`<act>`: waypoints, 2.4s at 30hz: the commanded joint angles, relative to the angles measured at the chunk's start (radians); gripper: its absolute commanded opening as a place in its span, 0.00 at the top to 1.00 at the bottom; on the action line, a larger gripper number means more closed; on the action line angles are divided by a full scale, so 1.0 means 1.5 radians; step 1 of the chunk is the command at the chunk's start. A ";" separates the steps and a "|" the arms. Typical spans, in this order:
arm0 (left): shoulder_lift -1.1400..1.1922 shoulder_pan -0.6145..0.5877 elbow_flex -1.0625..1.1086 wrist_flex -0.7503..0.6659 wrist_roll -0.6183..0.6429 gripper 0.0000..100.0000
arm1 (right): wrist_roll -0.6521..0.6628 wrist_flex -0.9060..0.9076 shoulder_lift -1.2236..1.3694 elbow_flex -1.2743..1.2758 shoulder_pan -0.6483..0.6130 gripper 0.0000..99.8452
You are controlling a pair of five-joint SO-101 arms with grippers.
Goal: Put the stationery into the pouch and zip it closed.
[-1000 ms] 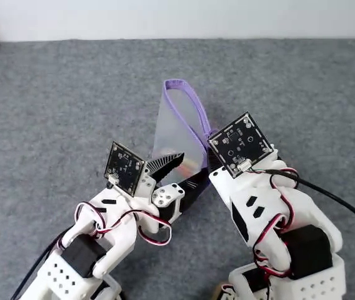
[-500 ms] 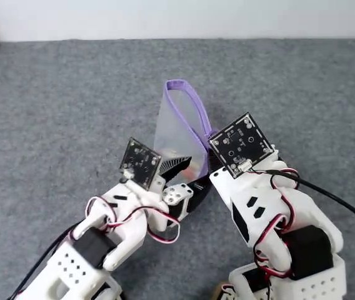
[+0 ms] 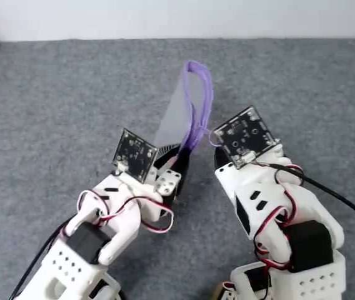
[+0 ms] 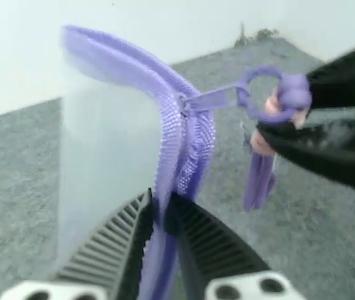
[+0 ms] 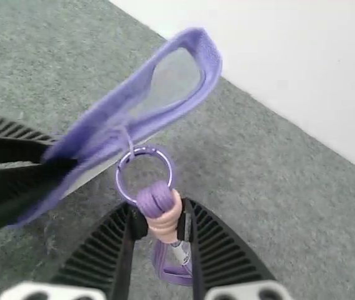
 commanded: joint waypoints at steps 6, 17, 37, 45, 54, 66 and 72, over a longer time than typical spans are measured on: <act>-0.087 -0.014 -0.059 0.142 -0.029 0.98 | 0.007 0.002 -0.008 -0.024 -0.012 0.99; -0.184 -0.058 -0.059 0.255 -0.042 0.77 | 0.029 0.001 -0.008 -0.011 -0.056 0.99; -0.158 -0.002 -0.101 0.242 -0.036 0.78 | 0.029 -0.007 -0.002 -0.010 -0.141 0.99; -0.097 -0.005 -0.100 0.194 -0.009 0.78 | 0.030 -0.007 -0.005 -0.011 -0.147 0.99; -0.098 -0.003 -0.100 0.194 -0.013 0.92 | 0.030 -0.006 -0.008 -0.015 -0.147 0.99; -0.098 -0.004 -0.104 0.198 -0.013 0.99 | 0.073 -0.091 -0.005 -0.039 -0.120 0.99; -0.099 -0.003 -0.107 0.217 -0.013 0.99 | 0.111 -0.204 0.003 0.007 -0.016 0.99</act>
